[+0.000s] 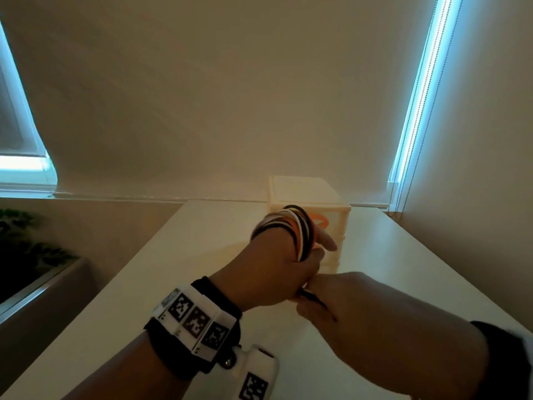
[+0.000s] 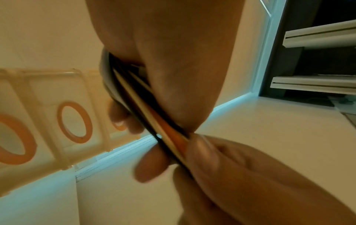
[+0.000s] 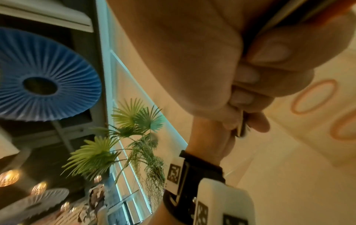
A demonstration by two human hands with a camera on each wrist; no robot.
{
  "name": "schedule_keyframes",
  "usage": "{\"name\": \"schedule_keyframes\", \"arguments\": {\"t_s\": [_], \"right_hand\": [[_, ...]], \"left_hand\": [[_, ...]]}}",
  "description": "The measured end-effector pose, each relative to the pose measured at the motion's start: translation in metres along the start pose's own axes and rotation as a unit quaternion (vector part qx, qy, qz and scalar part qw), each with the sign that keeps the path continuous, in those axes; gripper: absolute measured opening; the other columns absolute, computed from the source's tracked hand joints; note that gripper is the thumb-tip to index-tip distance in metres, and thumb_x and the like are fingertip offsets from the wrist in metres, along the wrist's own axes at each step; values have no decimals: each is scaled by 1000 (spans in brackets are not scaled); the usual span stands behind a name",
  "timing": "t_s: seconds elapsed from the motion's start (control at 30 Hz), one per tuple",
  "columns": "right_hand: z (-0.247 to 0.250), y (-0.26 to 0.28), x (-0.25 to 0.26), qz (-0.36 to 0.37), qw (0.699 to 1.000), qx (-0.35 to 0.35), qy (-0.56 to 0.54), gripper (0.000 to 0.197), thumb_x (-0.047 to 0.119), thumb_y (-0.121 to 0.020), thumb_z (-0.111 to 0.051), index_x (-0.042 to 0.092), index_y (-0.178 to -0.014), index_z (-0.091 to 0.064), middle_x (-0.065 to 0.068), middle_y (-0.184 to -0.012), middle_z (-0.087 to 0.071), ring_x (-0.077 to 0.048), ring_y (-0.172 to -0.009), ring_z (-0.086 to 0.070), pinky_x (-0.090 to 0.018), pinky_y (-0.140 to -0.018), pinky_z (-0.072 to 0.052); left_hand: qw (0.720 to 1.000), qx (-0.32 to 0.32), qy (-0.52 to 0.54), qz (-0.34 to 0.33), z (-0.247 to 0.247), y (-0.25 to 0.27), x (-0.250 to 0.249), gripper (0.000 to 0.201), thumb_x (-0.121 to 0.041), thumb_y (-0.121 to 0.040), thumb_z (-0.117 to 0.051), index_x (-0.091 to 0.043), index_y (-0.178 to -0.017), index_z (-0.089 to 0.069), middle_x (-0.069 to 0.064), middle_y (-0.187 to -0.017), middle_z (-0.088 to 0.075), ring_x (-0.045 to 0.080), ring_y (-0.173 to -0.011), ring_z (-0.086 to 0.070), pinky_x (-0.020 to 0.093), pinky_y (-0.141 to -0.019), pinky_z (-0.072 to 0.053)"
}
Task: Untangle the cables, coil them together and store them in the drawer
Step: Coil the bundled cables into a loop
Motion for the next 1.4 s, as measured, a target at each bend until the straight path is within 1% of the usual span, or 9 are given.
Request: {"name": "schedule_keyframes", "arguments": {"t_s": [0.2, 0.47, 0.67, 0.8, 0.93, 1.07, 1.17, 1.27, 1.4], "right_hand": [[47, 3, 4, 64, 992, -37, 99, 20, 60, -95, -48, 54, -80, -60, 22, -71, -61, 15, -71, -54, -14, -49, -39], [60, -31, -17, 164, 970, -104, 147, 35, 64, -88, -54, 31, -83, -64, 13, -66, -59, -6, -62, -57, -19, -53, -40], [64, -57, -38, 195, 974, -112, -33, 49, 71, -68, -70, 24, -75, -57, 2, -63, -60, -11, -54, -50, -34, -55, -47], [43, -73, -44, 199, 954, -189, -120, 55, 62, -89, -51, 9, -78, -64, -9, -68, -63, -25, -63, -60, -41, -61, -51], [22, -78, -41, 206, 920, -262, -205, 61, 55, -98, -41, 7, -71, -66, -8, -61, -63, -24, -58, -61, -45, -59, -50], [31, -79, -39, 189, 936, -111, -275, 77, 77, -91, -32, 12, -95, -74, -8, -85, -73, -19, -72, -63, -28, -67, -46], [47, -71, -40, 203, 957, -13, -207, 83, 85, -81, -39, 15, -115, -69, -3, -106, -72, -13, -98, -68, -35, -88, -54], [46, -69, -35, 235, 957, -154, -77, 57, 67, -94, -36, 24, -110, -70, 6, -98, -72, -11, -95, -68, -41, -83, -56], [27, -82, -40, 283, 888, -316, -179, 59, 44, -103, -35, 1, -76, -65, -11, -65, -62, -30, -61, -60, -46, -58, -46]], "left_hand": [[993, 79, 84, -19, 2, 3, 13, 54, -30, -103, -58, -19, -51, -47, -1, -43, -48, 7, -36, -43, 25, -46, -35], [950, 160, 266, 42, -6, 4, 22, 107, -94, -75, -24, 7, -80, -57, 2, -50, -52, 18, -36, -42, 23, -43, -35], [914, 212, 344, 40, -10, 5, 16, 115, -103, -58, -25, 5, -78, -57, 8, -50, -49, 19, -38, -41, 27, -44, -33], [880, 239, 411, 14, -12, 9, 11, 98, -95, -67, -48, 2, -80, -59, 25, -55, -45, 16, -38, -41, 27, -43, -32], [836, 251, 487, 27, -8, 9, 8, 44, -36, -90, -66, 4, -76, -57, 5, -46, -46, 14, -34, -41, 20, -40, -33], [816, 219, 531, 65, 0, 7, 12, 22, -19, -87, -58, -3, -72, -57, 3, -44, -45, 15, -34, -39, 22, -39, -29], [823, 191, 531, 62, 3, 5, 12, 23, -19, -87, -57, -4, -70, -55, 4, -45, -42, 14, -35, -38, 21, -41, -31], [802, 176, 568, 52, 2, 3, 5, 24, -21, -88, -59, -8, -68, -53, 4, -46, -43, 17, -36, -39, 21, -42, -34], [670, 254, 696, 39, -11, 12, -16, 26, -24, -93, -60, -9, -75, -50, 1, -49, -39, 15, -41, -39, 23, -43, -35]]}}
Point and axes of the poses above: each hand's wrist, its own y-axis away from the middle knuckle, its own z-axis out of the back of the hand, x = y × z, the point moved 1 cm from there along -y, towards the middle knuckle
